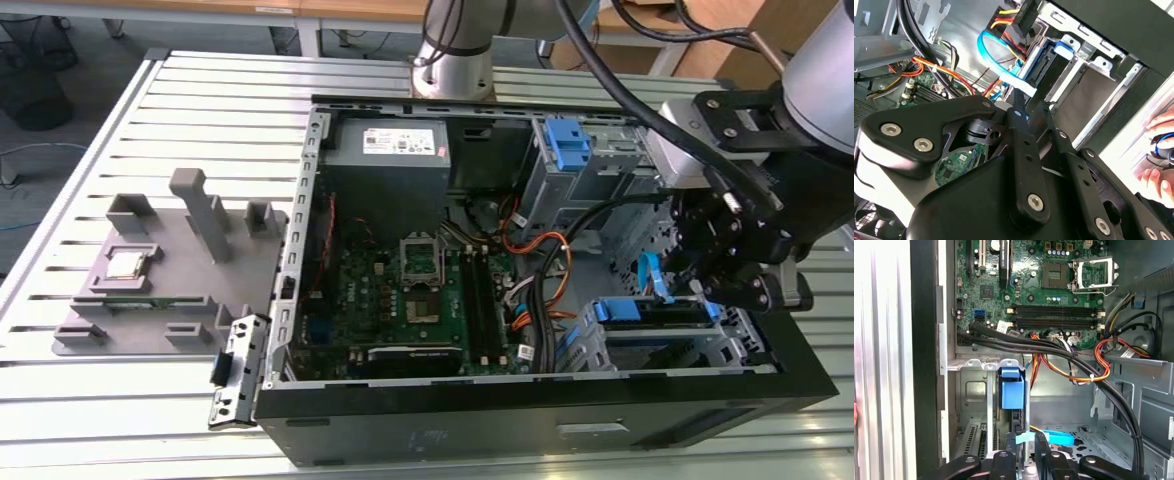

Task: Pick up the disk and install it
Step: 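Insert the first disk wire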

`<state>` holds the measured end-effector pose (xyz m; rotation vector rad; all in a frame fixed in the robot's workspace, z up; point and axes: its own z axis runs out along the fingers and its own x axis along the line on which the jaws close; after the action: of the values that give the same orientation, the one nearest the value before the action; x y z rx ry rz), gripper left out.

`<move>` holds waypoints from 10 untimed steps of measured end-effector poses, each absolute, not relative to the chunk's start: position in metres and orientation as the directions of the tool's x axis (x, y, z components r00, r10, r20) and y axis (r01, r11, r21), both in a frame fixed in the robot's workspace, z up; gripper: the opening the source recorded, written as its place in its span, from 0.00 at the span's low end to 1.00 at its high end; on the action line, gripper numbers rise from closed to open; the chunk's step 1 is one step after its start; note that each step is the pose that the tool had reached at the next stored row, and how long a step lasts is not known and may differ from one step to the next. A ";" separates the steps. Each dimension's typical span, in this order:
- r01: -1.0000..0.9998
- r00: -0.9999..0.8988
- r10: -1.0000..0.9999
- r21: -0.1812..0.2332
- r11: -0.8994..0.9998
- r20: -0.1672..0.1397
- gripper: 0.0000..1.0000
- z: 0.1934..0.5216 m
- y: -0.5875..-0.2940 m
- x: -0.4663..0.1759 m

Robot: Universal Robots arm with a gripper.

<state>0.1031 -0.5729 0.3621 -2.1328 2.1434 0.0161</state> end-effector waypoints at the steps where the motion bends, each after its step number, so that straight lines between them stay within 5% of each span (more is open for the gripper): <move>1: -0.997 -0.001 -0.996 -0.075 0.008 -0.091 0.29 0.362 -0.573 0.105; 10: -0.997 -0.002 -0.996 -0.075 0.008 -0.091 0.29 0.362 -0.571 0.116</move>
<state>0.1158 -0.5711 0.3617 -2.1327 2.1435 0.0161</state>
